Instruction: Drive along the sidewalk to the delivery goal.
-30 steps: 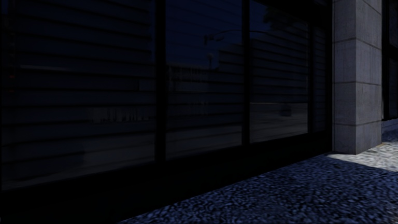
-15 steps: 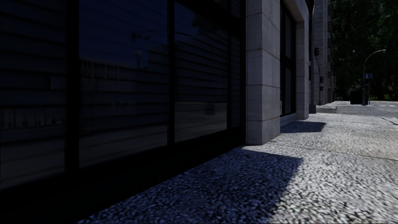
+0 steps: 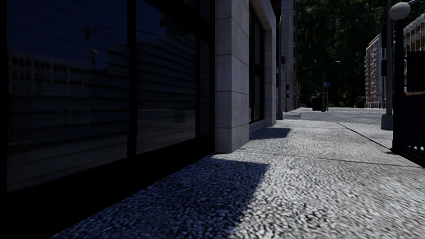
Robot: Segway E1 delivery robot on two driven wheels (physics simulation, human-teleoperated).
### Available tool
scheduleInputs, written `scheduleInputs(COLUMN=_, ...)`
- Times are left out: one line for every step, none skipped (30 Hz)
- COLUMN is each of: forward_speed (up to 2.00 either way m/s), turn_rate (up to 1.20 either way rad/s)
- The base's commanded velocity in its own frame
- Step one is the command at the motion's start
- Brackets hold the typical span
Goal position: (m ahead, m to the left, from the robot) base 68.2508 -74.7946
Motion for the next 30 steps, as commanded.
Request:
scheduleInputs(forward_speed=1.26, turn_rate=-0.1)
scheduleInputs(forward_speed=1.56, turn_rate=-0.2)
scheduleInputs(forward_speed=1.78, turn_rate=-0.22)
scheduleInputs(forward_speed=1.88, turn_rate=-0.24)
scheduleInputs(forward_speed=1.91, turn_rate=-0.27)
scheduleInputs(forward_speed=1.91, turn_rate=-0.27)
scheduleInputs(forward_speed=1.92, turn_rate=-0.36)
scheduleInputs(forward_speed=1.92, turn_rate=-0.42)
scheduleInputs(forward_speed=1.92, turn_rate=-0.46)
scheduleInputs(forward_speed=1.92, turn_rate=-0.48)
scheduleInputs(forward_speed=1.92, turn_rate=-0.48)
scheduleInputs(forward_speed=1.92, turn_rate=-0.48)
scheduleInputs(forward_speed=1.92, turn_rate=-0.48)
scheduleInputs(forward_speed=1.92, turn_rate=-0.48)
scheduleInputs(forward_speed=1.92, turn_rate=-0.48)
scheduleInputs(forward_speed=1.92, turn_rate=-0.48)
scheduleInputs(forward_speed=1.92, turn_rate=-0.48)
scheduleInputs(forward_speed=1.92, turn_rate=-0.48)
scheduleInputs(forward_speed=1.92, turn_rate=-0.48)
scheduleInputs(forward_speed=1.92, turn_rate=-0.48)
scheduleInputs(forward_speed=1.92, turn_rate=-0.48)
scheduleInputs(forward_speed=1.92, turn_rate=-0.48)
scheduleInputs(forward_speed=1.92, turn_rate=-0.48)
scheduleInputs(forward_speed=1.92, turn_rate=-0.48)
scheduleInputs(forward_speed=1.92, turn_rate=-0.48)
scheduleInputs(forward_speed=1.92, turn_rate=-0.48)
scheduleInputs(forward_speed=1.92, turn_rate=-0.48)
scheduleInputs(forward_speed=1.92, turn_rate=-0.48)
scheduleInputs(forward_speed=1.92, turn_rate=-0.48)
scheduleInputs(forward_speed=1.92, turn_rate=-0.48)
